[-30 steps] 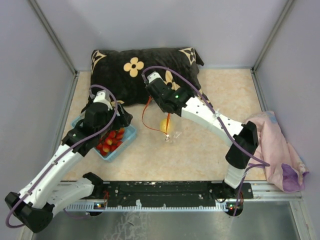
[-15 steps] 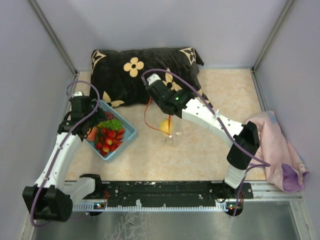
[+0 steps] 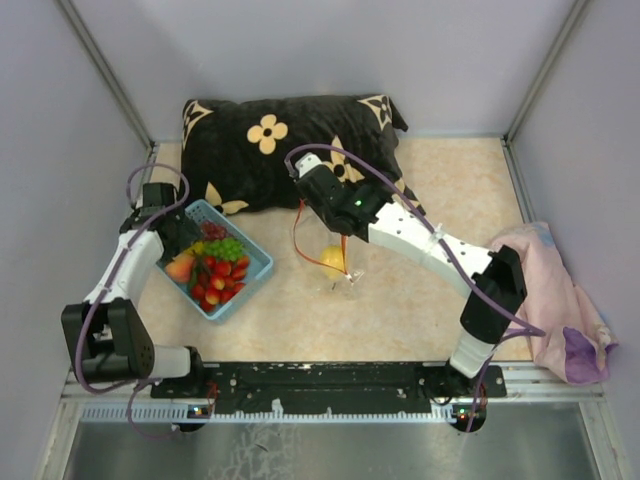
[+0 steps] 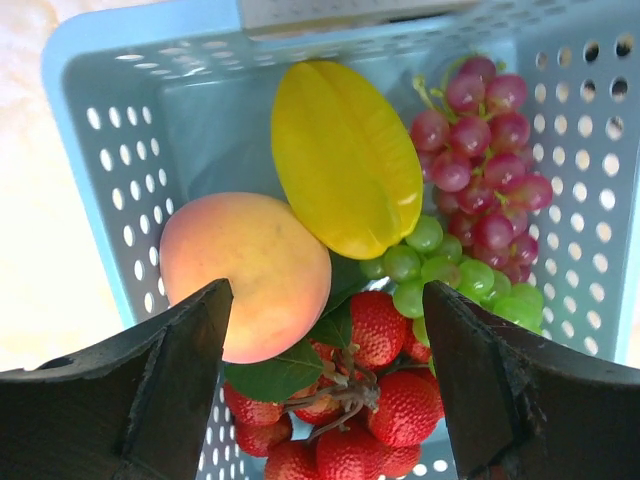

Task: Place the food in the zip-top bag and seal the zipper
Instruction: Pick up the fake fruit from the bin.

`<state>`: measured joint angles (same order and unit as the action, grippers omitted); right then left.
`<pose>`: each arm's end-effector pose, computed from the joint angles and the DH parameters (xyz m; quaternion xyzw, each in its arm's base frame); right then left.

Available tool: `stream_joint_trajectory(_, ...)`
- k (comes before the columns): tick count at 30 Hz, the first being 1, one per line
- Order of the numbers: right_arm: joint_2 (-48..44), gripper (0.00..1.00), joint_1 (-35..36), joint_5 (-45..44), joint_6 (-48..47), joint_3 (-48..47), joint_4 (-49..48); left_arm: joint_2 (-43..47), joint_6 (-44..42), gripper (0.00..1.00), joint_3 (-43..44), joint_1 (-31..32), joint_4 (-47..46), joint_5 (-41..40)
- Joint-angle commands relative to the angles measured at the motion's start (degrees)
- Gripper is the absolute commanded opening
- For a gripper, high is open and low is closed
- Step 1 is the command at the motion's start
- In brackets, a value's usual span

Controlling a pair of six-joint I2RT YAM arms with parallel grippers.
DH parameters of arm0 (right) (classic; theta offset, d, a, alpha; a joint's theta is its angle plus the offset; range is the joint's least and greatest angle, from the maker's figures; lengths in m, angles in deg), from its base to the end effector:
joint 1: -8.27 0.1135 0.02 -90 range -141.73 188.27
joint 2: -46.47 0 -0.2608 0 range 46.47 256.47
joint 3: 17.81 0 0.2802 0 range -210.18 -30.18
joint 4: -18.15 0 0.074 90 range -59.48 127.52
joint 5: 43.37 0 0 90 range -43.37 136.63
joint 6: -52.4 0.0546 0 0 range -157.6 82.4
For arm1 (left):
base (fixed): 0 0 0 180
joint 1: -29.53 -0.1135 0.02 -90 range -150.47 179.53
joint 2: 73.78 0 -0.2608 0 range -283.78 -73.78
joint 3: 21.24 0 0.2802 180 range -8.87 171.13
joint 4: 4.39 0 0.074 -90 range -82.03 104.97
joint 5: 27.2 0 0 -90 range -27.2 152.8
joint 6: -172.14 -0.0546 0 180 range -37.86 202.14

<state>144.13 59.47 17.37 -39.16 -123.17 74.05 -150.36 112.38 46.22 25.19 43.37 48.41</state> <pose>0.2799 0.3055 0.3188 -0.3209 0.8498 -0.0693 0.4123 0.3036 0.0366 0.2165 -0.3167 0.8974 0.0536 0.3025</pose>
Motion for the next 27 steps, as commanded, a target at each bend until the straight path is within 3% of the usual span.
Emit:
stream_joint_trajectory(1, -5.5, 0.0, 0.0, 0.8, -1.4, 1.5, -3.5, -2.1, 8.4, 0.83, 3.4, -1.3, 5.7, -2.0)
stream_joint_trajectory(9, -6.6, 0.0, 0.0, 3.7, -1.1, 2.6, -3.8, -4.9, 18.3, 0.85, 7.9, -1.7, 15.5, -4.7)
stream_joint_trajectory(17, -6.2, 0.0, 0.0, 7.0, -0.2, 2.4, -4.0, -3.1, 17.2, 0.86, 9.4, -1.7, 19.6, -5.6)
stream_joint_trajectory(27, -7.6, 0.0, 0.0, 7.5, -0.2, 4.7, -5.2, -9.8, 14.0, 0.83, 5.2, -1.8, 14.1, -4.7)
